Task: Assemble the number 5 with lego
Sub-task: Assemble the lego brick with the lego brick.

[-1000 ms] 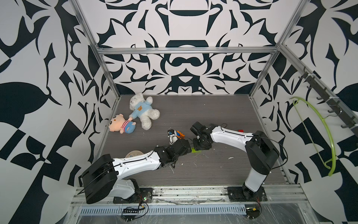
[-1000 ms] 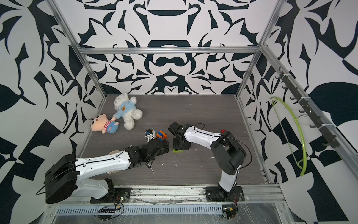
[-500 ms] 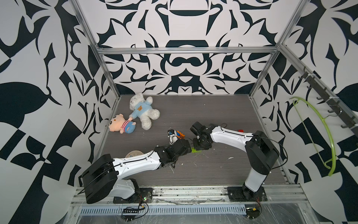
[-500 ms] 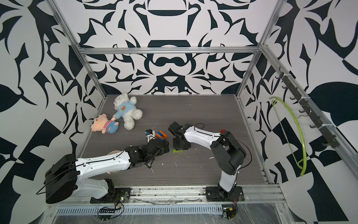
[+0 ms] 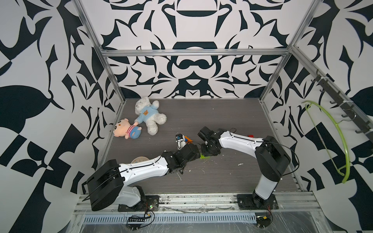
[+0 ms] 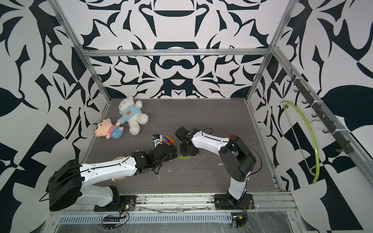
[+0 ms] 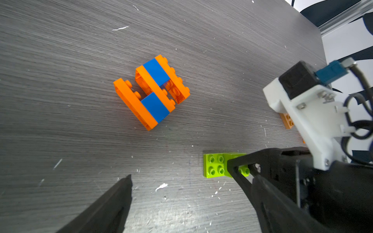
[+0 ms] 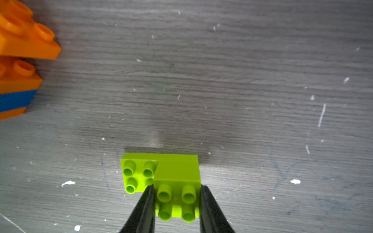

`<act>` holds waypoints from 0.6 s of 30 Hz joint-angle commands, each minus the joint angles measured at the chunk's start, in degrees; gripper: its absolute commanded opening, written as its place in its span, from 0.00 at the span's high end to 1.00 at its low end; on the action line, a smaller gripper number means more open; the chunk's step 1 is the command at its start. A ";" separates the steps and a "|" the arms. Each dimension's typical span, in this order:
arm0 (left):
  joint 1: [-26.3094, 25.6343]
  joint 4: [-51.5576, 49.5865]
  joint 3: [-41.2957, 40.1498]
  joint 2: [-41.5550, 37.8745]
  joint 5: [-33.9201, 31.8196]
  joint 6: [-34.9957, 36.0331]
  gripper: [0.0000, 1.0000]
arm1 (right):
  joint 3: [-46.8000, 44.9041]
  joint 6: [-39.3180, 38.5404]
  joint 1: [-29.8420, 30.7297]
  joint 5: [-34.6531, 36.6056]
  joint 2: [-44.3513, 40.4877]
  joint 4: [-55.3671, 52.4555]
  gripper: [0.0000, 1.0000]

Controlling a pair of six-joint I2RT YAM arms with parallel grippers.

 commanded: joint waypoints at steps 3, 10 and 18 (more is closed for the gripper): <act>0.04 -0.23 1.65 0.04 -0.17 1.43 0.01 | -0.35 0.07 0.31 0.66 -1.44 -1.73 0.57; 0.04 -0.12 3.12 1.13 0.75 2.52 0.01 | -0.03 0.19 0.26 1.56 -5.17 -2.44 0.48; 0.04 1.22 4.97 3.03 2.73 4.42 0.01 | -2.40 1.10 -0.74 7.98 -11.42 -3.59 0.34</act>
